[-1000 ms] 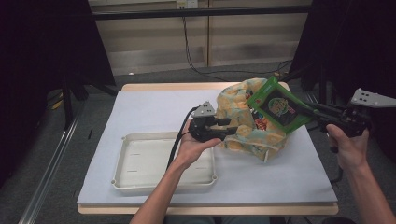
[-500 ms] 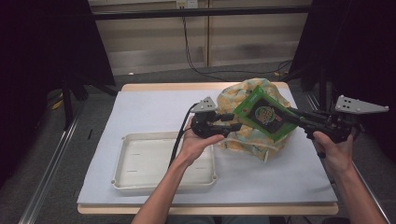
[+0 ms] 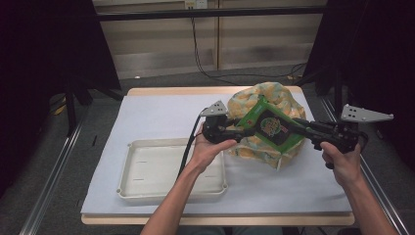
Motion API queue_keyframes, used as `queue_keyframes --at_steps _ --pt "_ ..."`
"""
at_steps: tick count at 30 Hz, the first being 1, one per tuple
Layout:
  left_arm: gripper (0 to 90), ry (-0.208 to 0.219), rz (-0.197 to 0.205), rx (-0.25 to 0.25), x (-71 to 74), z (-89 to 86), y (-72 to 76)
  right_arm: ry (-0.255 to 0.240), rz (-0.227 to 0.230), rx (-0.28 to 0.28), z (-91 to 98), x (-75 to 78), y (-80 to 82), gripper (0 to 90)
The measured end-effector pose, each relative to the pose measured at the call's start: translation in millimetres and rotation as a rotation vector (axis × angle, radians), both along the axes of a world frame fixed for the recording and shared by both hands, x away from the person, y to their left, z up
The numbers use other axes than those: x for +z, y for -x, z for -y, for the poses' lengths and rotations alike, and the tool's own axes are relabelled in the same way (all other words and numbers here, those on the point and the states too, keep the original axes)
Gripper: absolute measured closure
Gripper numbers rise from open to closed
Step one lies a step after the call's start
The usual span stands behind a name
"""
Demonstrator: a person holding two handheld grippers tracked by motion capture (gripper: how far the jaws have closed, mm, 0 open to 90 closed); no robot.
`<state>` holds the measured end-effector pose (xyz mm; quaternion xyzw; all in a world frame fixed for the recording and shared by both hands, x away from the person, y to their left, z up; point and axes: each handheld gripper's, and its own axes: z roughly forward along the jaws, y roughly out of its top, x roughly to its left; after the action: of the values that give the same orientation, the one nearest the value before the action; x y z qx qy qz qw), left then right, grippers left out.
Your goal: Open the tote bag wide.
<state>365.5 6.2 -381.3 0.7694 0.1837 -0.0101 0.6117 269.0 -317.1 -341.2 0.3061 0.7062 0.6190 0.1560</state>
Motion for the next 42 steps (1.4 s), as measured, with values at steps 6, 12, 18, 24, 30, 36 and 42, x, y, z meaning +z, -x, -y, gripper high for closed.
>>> queue_keyframes --at_steps 6,12,18,24,30,36,42 --pt "47.7 0.024 -0.018 -0.020 -1.7 1.1 -2.1 -0.011 -0.014 0.004 -2.2 -3.6 -1.8 74.6" --pt "57.4 0.004 0.003 -0.066 -0.5 1.4 -0.1 -0.003 -0.018 0.020 -4.9 -9.1 -2.4 74.6" --pt "66.2 -0.009 0.032 -0.095 2.9 -5.0 2.0 0.003 -0.023 0.045 -3.4 -16.0 -2.2 74.4" --pt "72.6 -0.023 0.045 -0.126 6.2 -8.8 3.3 0.013 -0.041 0.075 -2.0 -21.6 -5.9 72.5" --pt "75.3 -0.042 0.053 -0.140 13.4 -13.3 7.4 0.066 -0.040 0.066 -5.9 -23.2 -6.8 63.5" --pt "76.2 -0.075 0.081 -0.129 21.6 -19.5 9.8 0.075 -0.022 0.040 -4.4 -21.4 -3.6 48.9" --pt "76.2 -0.086 0.080 -0.108 24.8 -33.2 10.6 0.105 -0.005 -0.011 1.1 -20.3 7.1 39.7"
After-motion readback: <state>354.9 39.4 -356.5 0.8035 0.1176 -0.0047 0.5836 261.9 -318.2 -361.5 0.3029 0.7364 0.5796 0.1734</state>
